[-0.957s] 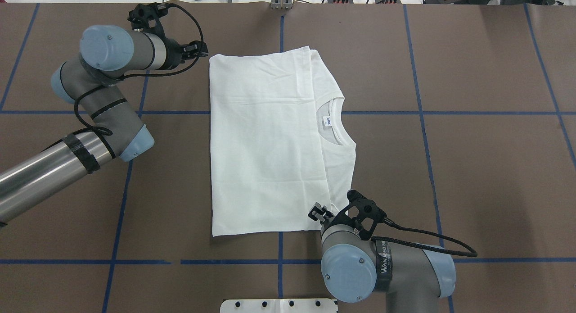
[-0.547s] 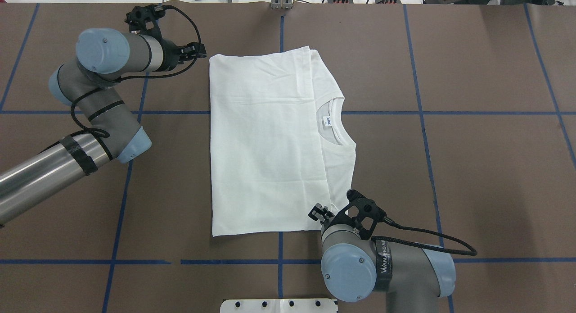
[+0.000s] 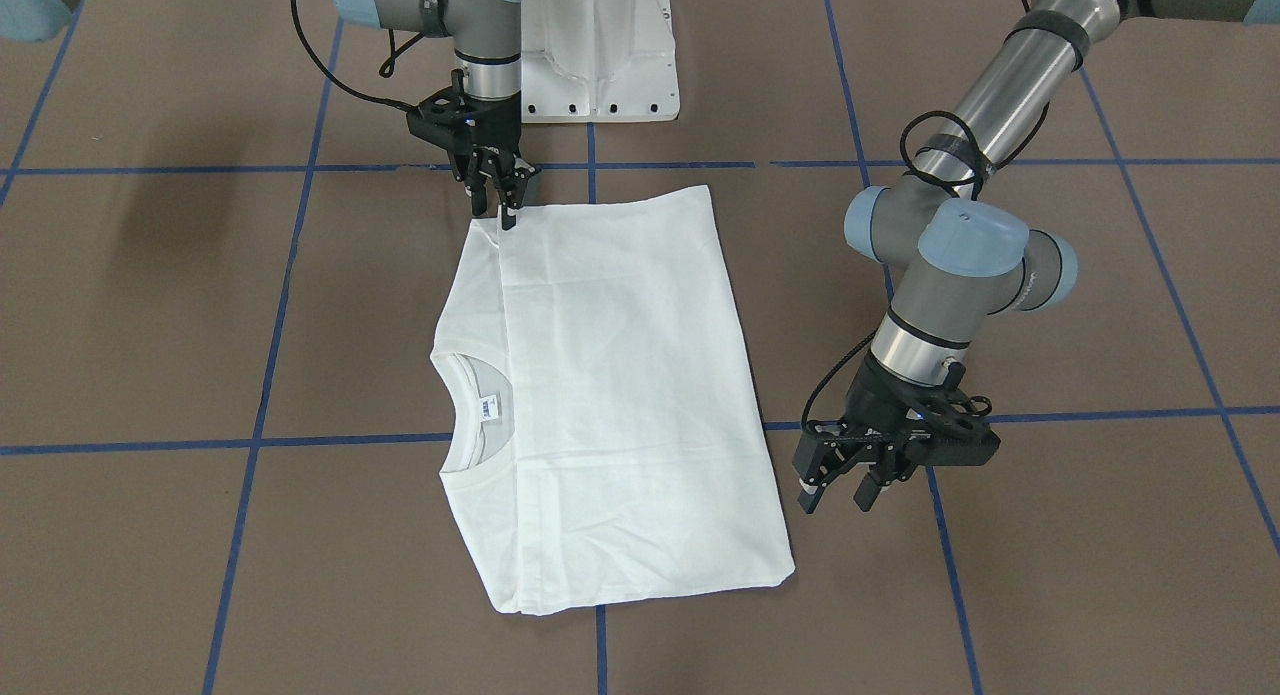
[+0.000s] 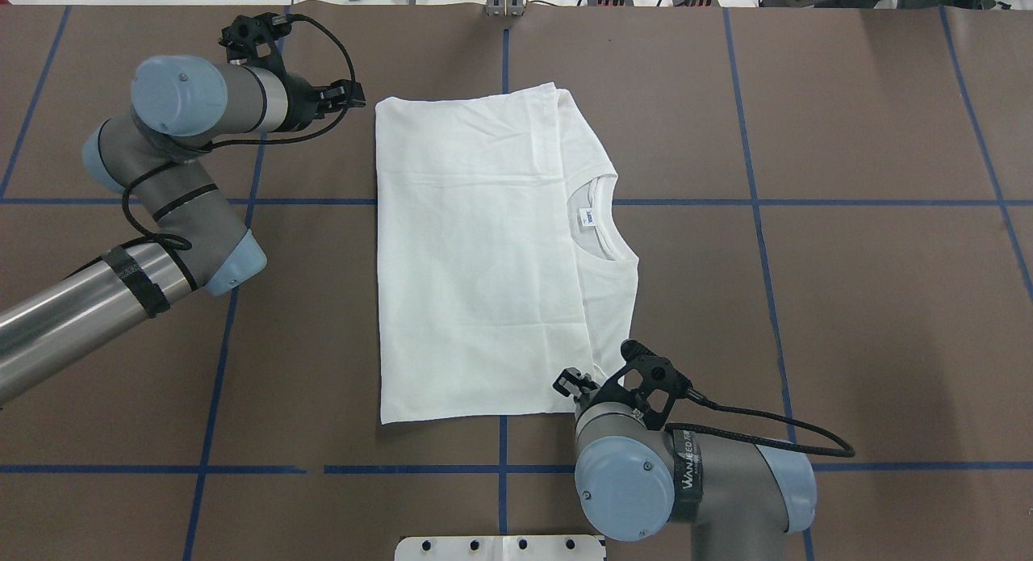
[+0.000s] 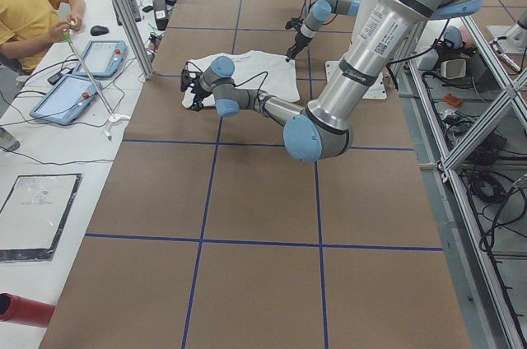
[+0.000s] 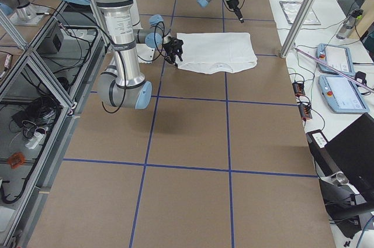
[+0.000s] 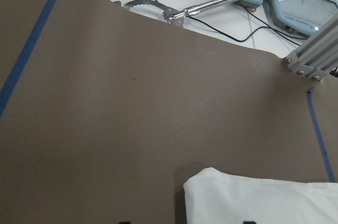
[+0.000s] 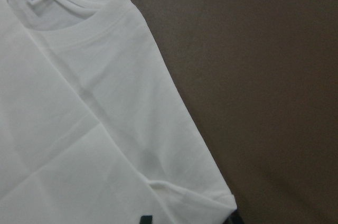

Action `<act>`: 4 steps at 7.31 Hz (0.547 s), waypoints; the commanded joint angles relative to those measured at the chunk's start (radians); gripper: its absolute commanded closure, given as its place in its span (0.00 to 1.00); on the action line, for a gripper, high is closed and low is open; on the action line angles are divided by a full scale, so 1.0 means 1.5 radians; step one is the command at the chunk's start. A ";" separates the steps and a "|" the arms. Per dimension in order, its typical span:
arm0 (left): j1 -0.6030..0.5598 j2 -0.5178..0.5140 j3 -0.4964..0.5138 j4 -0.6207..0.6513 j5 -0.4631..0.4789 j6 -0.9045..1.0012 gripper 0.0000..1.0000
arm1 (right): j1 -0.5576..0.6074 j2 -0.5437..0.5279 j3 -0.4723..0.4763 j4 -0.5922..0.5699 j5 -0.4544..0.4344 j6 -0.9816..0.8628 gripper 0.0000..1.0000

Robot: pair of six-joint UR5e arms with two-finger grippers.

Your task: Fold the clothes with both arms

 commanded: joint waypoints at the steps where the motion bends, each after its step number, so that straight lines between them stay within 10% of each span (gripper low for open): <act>1: 0.001 0.005 -0.003 0.000 0.000 -0.002 0.23 | 0.000 0.002 0.000 0.000 0.000 -0.002 0.37; 4: 0.003 0.012 -0.009 0.000 0.001 -0.003 0.23 | 0.008 0.003 0.000 -0.001 -0.002 -0.003 0.28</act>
